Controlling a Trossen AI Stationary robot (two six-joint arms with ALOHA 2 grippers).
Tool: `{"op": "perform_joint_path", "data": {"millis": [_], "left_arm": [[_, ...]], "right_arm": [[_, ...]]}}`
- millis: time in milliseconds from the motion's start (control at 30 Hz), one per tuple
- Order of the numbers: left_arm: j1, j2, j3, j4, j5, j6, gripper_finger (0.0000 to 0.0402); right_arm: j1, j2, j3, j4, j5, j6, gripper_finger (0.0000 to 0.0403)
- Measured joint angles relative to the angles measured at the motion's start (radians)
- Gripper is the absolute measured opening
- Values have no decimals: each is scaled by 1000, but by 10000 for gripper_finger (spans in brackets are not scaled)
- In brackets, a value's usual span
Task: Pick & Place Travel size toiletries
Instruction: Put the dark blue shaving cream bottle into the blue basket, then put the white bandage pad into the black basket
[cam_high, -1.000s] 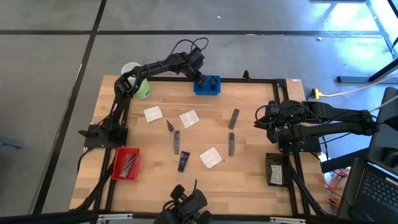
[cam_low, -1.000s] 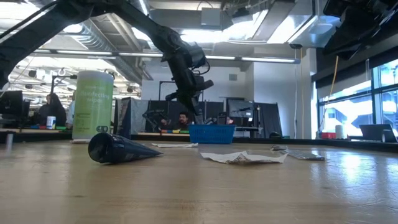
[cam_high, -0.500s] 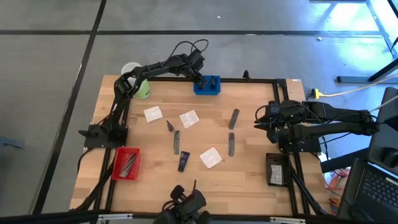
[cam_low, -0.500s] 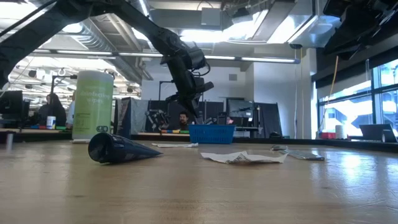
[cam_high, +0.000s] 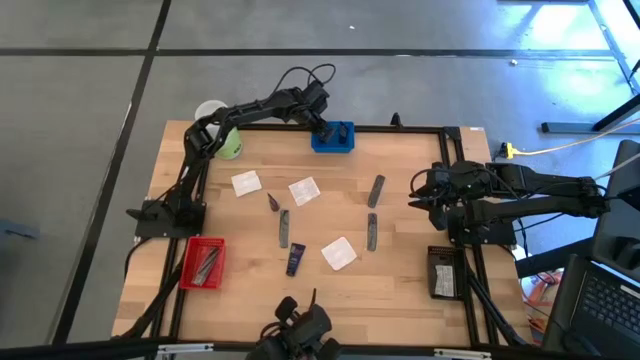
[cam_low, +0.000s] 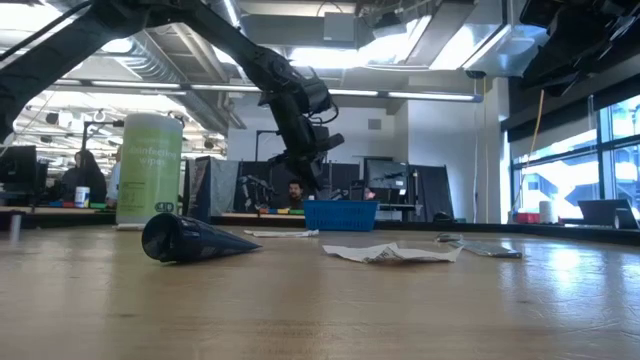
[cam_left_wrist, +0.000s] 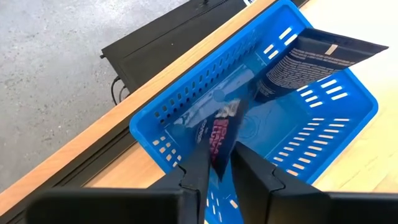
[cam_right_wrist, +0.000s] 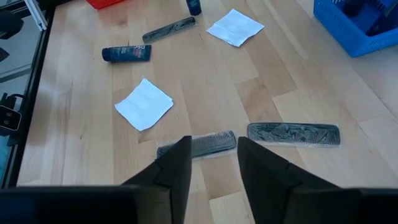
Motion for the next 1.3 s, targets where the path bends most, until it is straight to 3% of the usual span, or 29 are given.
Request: {"op": "perform_joint_path", "data": {"millis": [767,1300], "left_arm": [[1,-3,79,-70,21,3,104],[4,-6,300,-336,20,87,93]], "right_arm": [[0,0,0,0,0,0,146],[0,0,0,0,0,0,111]]}}
